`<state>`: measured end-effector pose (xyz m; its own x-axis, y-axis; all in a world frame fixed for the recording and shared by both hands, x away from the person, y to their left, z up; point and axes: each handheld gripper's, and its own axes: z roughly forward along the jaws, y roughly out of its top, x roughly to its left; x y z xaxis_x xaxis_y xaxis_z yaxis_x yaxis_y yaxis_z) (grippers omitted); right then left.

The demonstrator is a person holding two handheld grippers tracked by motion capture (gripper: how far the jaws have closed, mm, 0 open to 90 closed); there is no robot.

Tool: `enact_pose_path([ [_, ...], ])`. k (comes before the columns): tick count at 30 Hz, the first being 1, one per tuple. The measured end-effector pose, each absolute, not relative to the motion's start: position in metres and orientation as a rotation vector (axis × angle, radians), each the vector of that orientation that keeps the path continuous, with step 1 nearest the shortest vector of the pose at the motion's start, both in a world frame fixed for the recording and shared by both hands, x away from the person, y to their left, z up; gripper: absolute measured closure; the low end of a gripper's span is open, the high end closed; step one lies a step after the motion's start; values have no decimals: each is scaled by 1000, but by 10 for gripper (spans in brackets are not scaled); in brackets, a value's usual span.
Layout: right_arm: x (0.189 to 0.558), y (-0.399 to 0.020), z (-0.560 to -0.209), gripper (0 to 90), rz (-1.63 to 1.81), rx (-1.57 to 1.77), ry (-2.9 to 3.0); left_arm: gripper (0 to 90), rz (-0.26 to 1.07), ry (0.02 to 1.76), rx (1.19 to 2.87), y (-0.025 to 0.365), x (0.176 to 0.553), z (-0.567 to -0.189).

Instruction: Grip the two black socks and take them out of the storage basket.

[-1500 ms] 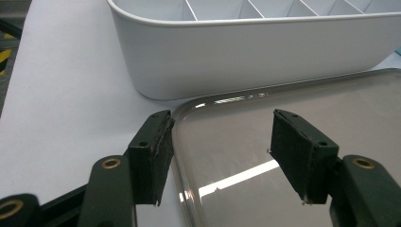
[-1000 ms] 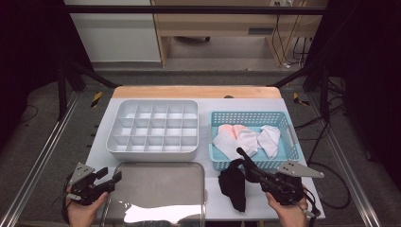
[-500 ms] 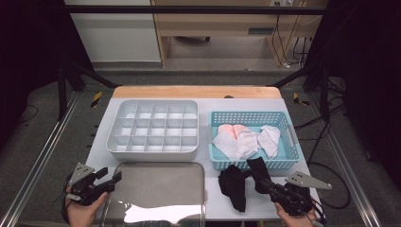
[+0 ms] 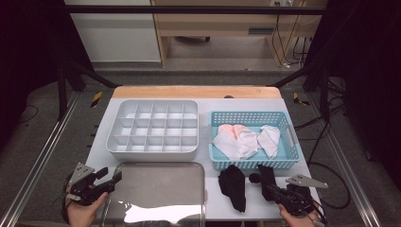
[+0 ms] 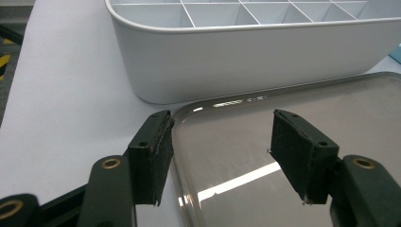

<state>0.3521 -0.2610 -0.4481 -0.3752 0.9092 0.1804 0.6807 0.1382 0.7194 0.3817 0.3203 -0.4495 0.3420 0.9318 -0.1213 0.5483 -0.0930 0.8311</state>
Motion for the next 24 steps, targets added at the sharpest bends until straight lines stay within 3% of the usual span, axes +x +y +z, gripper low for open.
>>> enact_pose_path([
  [8, 357, -259, -458, 814, 994, 1550, 2122, 383, 570, 1317, 1763, 320, 381, -449],
  [17, 360, -253, -460, 647, 971, 1523, 2067, 381, 568, 1314, 1761, 320, 381, -449],
  [24, 355, -248, -440, 600, 1045, 1441, 1967, 379, 570, 1302, 1763, 317, 380, -448],
])
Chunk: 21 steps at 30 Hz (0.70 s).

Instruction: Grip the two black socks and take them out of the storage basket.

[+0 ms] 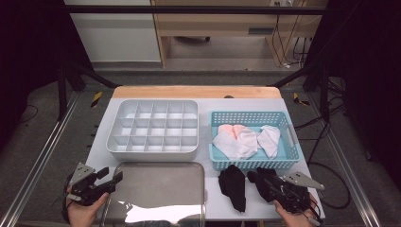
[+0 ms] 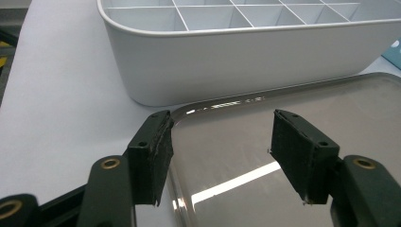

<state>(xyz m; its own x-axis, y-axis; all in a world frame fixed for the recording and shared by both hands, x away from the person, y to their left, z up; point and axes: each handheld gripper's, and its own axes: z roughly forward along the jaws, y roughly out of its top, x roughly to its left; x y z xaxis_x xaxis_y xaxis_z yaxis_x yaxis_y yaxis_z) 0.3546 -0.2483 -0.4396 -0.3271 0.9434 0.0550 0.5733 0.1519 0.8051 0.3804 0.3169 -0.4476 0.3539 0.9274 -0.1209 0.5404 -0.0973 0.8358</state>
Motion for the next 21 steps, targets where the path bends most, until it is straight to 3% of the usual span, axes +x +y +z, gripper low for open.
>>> enact_pose_path([
  [6, 351, -223, -417, 584, 1172, 1330, 1955, 380, 574, 1294, 1761, 315, 379, -446],
  [15, 359, -183, -420, 630, 1235, 1263, 2123, 385, 577, 1296, 1751, 315, 378, -445],
  [21, 365, -163, -421, 613, 1209, 1214, 2161, 390, 581, 1291, 1746, 314, 378, -444],
])
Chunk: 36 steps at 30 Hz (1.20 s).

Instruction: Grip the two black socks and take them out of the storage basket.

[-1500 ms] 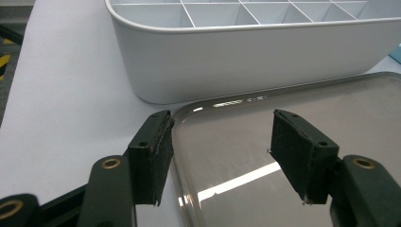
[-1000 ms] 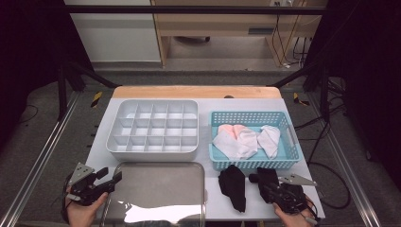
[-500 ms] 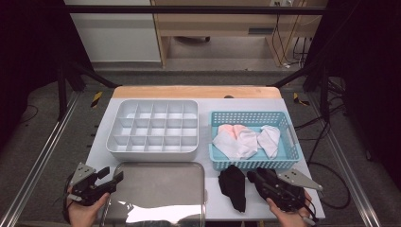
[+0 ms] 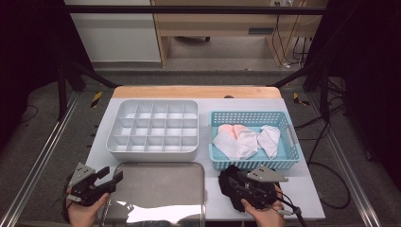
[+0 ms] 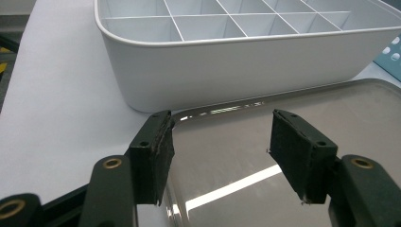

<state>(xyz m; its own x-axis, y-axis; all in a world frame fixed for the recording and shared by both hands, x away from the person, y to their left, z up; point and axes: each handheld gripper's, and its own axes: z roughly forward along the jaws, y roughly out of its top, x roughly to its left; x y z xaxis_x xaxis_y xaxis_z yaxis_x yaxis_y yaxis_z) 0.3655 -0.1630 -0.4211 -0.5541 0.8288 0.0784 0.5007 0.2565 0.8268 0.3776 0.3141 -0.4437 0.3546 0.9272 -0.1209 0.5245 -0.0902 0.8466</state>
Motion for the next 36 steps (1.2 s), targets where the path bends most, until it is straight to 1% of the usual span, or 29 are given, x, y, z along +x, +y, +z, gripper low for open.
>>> enact_pose_path([
  [6, 373, -142, -422, 619, 1189, 1180, 2205, 393, 584, 1287, 1746, 313, 377, -443],
  [8, 378, -128, -427, 624, 1168, 1188, 2239, 395, 583, 1286, 1745, 313, 377, -443],
  [11, 380, -120, -434, 624, 1145, 1205, 2247, 397, 583, 1285, 1742, 314, 376, -443],
  [16, 381, -126, -453, 619, 1081, 1284, 2248, 399, 587, 1284, 1750, 313, 377, -444],
  [18, 380, -127, -456, 616, 1074, 1301, 2244, 399, 587, 1284, 1751, 312, 377, -444],
  [20, 381, -131, -462, 592, 1050, 1323, 2235, 399, 589, 1286, 1755, 312, 377, -444],
  [23, 383, -131, -467, 585, 1029, 1341, 2236, 399, 586, 1284, 1753, 312, 376, -444],
  [26, 385, -128, -474, 596, 1009, 1353, 2261, 400, 584, 1285, 1753, 312, 376, -444],
  [27, 385, -126, -476, 622, 992, 1335, 2259, 400, 584, 1284, 1754, 312, 376, -444],
  [28, 385, -123, -475, 692, 946, 1311, 2256, 400, 585, 1284, 1754, 312, 376, -444],
  [29, 385, -123, -475, 692, 946, 1311, 2256, 400, 584, 1284, 1753, 312, 376, -444],
  [30, 384, -123, -474, 793, 934, 1307, 2259, 400, 584, 1284, 1753, 312, 376, -444],
  [31, 384, -124, -474, 827, 937, 1308, 2268, 400, 582, 1283, 1753, 312, 376, -444],
  [32, 385, -125, -474, 852, 941, 1315, 2281, 400, 582, 1284, 1752, 312, 376, -444],
  [36, 384, -128, -470, 872, 963, 1331, 2289, 400, 583, 1284, 1751, 312, 376, -444],
])
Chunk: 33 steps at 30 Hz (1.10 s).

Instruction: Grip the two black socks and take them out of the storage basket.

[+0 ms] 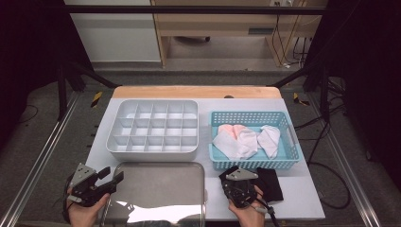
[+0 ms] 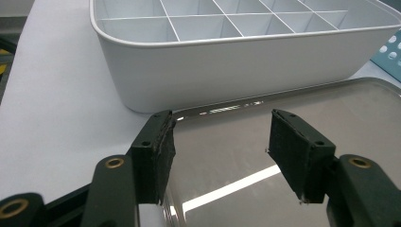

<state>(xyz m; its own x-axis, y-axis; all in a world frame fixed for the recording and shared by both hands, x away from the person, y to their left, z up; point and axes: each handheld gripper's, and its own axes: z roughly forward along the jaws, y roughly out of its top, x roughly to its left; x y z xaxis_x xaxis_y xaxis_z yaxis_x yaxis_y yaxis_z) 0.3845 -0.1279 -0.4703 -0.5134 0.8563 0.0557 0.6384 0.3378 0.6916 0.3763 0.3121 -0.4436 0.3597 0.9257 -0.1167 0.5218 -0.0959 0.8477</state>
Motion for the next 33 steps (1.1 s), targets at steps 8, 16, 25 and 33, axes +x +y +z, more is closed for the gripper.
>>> enact_pose_path([
  [8, 372, -117, -435, 873, 1229, 1169, 2290, 400, 580, 1286, 1744, 312, 376, -443],
  [16, 371, -65, -436, 871, 1304, 1047, 2450, 400, 572, 1279, 1725, 313, 375, -441],
  [25, 383, -30, -466, 806, 1237, 1044, 2552, 400, 563, 1270, 1713, 313, 374, -439],
  [33, 382, -61, -443, 672, 1354, 1047, 2446, 424, 540, 1235, 1701, 307, 372, -432],
])
